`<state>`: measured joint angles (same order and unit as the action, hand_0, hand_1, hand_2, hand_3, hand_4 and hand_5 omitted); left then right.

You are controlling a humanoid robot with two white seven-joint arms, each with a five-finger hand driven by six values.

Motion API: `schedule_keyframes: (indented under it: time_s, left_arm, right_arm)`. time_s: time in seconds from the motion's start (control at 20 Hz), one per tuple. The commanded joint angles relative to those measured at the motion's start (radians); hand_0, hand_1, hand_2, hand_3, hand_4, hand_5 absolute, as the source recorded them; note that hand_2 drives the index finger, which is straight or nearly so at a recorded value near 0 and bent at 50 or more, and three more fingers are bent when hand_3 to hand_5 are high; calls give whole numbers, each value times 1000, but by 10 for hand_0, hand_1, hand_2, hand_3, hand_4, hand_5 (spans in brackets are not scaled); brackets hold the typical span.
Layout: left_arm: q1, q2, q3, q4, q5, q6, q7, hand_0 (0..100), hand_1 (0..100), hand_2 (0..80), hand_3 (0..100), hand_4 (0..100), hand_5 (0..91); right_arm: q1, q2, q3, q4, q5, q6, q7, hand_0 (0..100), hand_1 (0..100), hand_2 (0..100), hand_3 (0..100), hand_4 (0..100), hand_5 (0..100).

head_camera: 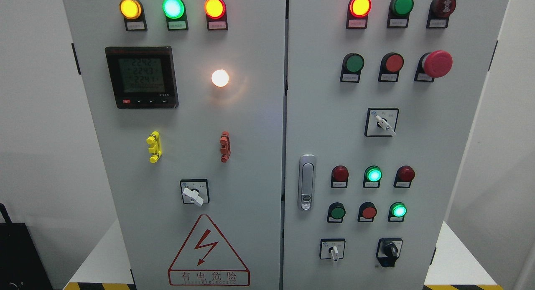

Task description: Turn on light switch 1

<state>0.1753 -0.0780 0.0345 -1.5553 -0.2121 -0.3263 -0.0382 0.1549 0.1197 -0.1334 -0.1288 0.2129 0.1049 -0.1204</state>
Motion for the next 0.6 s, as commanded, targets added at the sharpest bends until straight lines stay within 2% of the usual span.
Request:
schedule_keyframes:
  time_s: [0.0,0.05,0.15,0.35,0.5,0.55]
  left_arm:
    - [78,37,169,591,3,-20,-29,0,162,355,611,655,275]
    - [82,38,170,656,3,-19,-29,0,162,307,506,551,188]
    - [87,38,173,794,3,-14,-26,0,168,221,395,447,106]
    - [67,41,168,1084,0,13,-23,0,178,113,255,324,19]
    - [17,41,165,1207,2,209,-23,0,140,9,160,246,0]
    - [9,41,163,1225,2,264,-25,0,134,0,141,229,0]
  right_arm:
    - [0,0,0,0,0,-1,-1,53,0,0,0,0,0]
    - [0,0,0,0,0,-1,1,53,0,0,0,0,0]
    - [0,0,0,0,0,-1,1,53,0,0,0,0,0]
    - [0,0,0,0,0,-1,1,53,0,0,0,0,0]
    - [0,0,0,0,0,-1,-1,54,0,0,0,0,0]
    - [0,0,0,0,0,-1,1,54,0,0,0,0,0]
